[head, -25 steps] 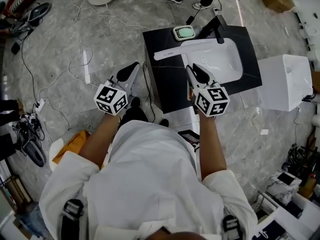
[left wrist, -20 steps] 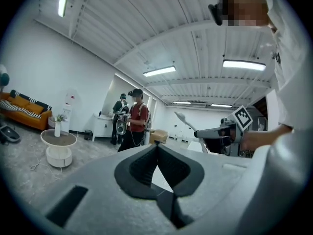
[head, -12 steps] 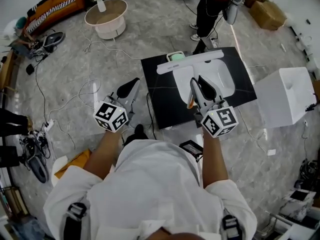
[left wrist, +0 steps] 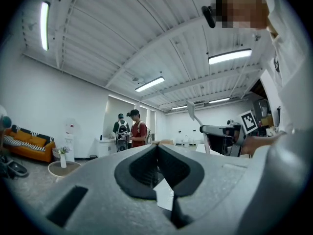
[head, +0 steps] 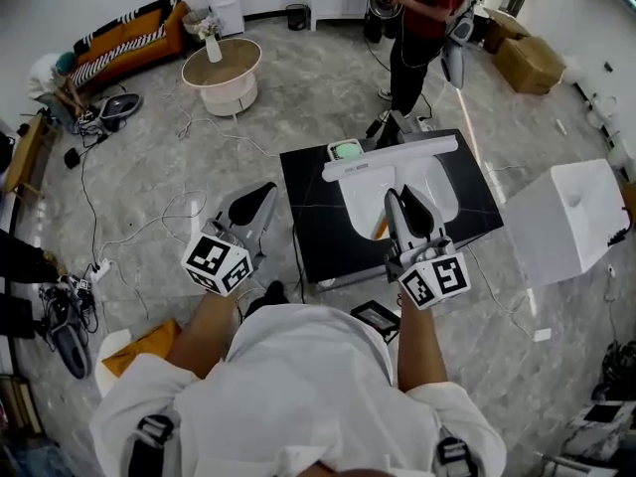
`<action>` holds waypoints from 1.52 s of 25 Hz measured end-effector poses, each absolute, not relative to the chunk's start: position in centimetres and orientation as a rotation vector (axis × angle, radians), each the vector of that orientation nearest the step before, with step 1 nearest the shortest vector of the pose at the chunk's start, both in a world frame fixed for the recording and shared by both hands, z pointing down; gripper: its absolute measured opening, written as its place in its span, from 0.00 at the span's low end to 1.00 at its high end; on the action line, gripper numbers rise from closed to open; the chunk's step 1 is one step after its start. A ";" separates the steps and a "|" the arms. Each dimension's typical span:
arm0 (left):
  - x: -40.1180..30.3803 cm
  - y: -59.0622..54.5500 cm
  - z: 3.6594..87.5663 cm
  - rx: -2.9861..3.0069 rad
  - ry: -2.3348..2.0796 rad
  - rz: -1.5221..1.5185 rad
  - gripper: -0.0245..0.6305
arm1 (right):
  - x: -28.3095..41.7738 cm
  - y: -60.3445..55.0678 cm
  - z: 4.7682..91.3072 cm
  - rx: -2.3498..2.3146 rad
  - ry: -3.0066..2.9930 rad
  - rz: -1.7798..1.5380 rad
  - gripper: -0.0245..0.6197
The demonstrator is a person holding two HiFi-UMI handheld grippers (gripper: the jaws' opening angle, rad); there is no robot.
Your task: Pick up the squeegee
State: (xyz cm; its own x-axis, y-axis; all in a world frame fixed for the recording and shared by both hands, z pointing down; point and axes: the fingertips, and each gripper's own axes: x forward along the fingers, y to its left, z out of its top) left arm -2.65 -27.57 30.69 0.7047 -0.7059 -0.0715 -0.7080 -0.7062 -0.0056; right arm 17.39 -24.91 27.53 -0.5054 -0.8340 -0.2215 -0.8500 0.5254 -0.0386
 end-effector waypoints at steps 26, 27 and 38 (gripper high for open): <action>-1.4 -25.1 31.2 -2.915 1.101 0.198 0.06 | 17.1 -23.2 29.1 -1.356 2.539 0.091 0.16; -1.4 -25.2 31.2 -2.920 1.105 0.201 0.06 | 17.1 -23.3 29.1 -1.359 2.542 0.093 0.16; -1.2 -26.0 32.7 -2.984 1.117 0.217 0.06 | 17.2 -24.1 30.2 -1.359 2.536 0.039 0.16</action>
